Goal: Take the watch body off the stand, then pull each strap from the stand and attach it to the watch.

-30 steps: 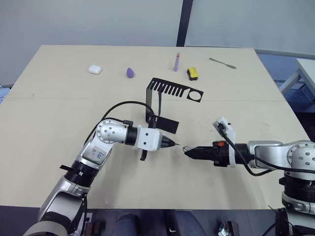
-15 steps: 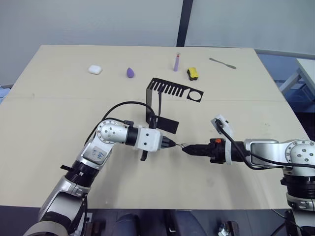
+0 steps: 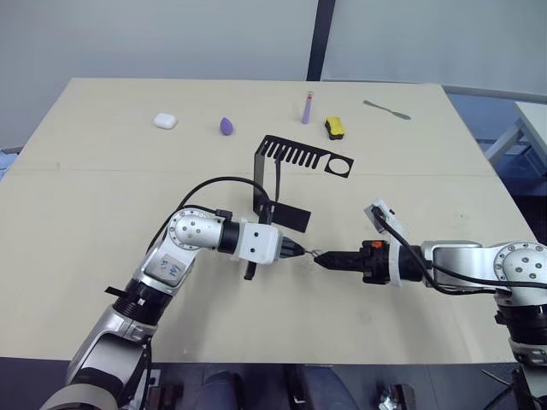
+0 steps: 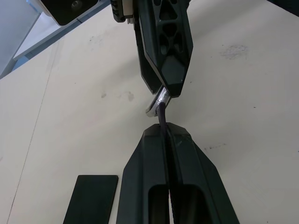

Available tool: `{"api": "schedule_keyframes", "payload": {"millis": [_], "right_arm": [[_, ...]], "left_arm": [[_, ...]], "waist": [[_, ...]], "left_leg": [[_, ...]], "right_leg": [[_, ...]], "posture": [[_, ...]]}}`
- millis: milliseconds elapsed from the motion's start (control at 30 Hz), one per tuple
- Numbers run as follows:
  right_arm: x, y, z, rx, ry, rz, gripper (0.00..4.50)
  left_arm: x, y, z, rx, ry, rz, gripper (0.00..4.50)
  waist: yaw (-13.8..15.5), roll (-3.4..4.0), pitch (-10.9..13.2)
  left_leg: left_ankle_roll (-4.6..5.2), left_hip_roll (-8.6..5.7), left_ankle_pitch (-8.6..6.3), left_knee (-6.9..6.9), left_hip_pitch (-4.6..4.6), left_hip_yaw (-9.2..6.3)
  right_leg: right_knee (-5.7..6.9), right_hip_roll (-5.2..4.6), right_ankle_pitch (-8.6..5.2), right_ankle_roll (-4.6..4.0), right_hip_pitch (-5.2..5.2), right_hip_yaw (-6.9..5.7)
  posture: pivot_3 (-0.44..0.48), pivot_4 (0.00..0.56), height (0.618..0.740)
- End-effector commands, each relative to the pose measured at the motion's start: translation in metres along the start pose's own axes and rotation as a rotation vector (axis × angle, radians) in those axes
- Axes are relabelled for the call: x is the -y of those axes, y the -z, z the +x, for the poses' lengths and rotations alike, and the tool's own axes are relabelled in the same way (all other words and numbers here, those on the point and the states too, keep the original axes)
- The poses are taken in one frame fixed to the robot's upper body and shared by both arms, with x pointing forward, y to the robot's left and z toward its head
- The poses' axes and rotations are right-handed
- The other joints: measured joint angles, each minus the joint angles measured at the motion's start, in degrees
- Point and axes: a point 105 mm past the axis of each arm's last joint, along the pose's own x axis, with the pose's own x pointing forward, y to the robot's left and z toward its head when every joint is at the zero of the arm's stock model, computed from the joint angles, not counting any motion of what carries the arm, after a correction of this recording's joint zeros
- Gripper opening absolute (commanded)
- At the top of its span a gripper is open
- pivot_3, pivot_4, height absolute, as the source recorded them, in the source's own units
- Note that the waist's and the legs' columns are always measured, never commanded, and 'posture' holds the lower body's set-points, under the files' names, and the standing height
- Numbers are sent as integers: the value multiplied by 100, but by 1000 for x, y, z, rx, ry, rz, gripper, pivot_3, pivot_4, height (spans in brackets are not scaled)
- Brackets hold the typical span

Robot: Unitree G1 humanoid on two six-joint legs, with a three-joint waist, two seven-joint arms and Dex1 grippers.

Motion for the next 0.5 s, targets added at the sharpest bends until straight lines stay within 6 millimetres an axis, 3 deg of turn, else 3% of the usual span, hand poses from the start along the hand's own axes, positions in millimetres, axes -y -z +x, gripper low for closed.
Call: {"api": "schedule_keyframes", "payload": {"millis": [33, 500], "right_arm": [[-12, -6, -3, 23, -30, -32, 1528], [-20, -7, -5, 11, -43, -54, 1528]], "left_arm": [[-4, -7, 0, 18, -8, 29, 0], [-2, -9, 5, 26, -4, 26, 0]], "waist": [[1, 0, 0], [2, 0, 0]], "left_leg": [[0, 0, 0, 0, 0, 0], [0, 1, 0, 0, -1, -1]], "right_leg": [[0, 0, 0, 0, 0, 0], [-1, 0, 0, 0, 0, -1]], "posture": [[0, 150, 740], [0, 150, 740]]}}
